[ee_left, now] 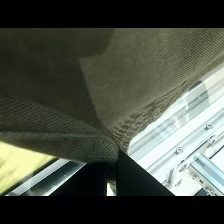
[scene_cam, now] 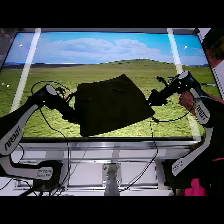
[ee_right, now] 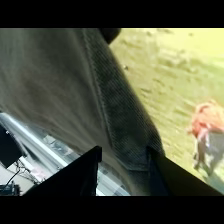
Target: Fold the clothes and pants, and hang the long-sleeved shirts on hangers.
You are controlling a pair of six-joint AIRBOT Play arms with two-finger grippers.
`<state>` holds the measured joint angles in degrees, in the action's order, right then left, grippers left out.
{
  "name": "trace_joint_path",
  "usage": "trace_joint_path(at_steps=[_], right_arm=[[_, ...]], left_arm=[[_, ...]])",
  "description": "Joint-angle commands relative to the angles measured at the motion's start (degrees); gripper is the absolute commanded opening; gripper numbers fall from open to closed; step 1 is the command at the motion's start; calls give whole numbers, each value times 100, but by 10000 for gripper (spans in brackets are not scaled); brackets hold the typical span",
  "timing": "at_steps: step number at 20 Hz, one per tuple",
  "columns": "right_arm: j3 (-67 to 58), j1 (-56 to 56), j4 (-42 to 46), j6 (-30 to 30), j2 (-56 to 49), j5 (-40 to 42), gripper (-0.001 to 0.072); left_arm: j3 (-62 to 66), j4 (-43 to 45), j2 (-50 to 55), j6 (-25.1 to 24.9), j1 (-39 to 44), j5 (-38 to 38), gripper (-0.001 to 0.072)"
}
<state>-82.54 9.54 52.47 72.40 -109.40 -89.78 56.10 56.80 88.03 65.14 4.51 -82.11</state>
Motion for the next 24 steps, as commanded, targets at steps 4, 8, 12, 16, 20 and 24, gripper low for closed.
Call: trace_joint_path(at_steps=[4,8,12,16,20,24], right_arm=[[20,-247,-33,-9,-7,291,31],[-284,-256,-59,393,0,1082,15],[-1027,-286,-81,1010,-2,2549,14],[-1589,-551,-319,1158,-2,3880,16],[-1897,-973,-295,1154,-2,5038,469],[-2481,-1034,-72,1154,0,5195,536]], left_arm=[[-4,-260,4,2,348,7,16],[-4,-621,7,9,730,245,16],[-4,-1467,7,70,1478,894,16],[-4,-2411,48,68,2452,1829,17],[-4,-2916,79,66,3202,2946,269],[-2,-3523,74,63,3300,3259,432]])
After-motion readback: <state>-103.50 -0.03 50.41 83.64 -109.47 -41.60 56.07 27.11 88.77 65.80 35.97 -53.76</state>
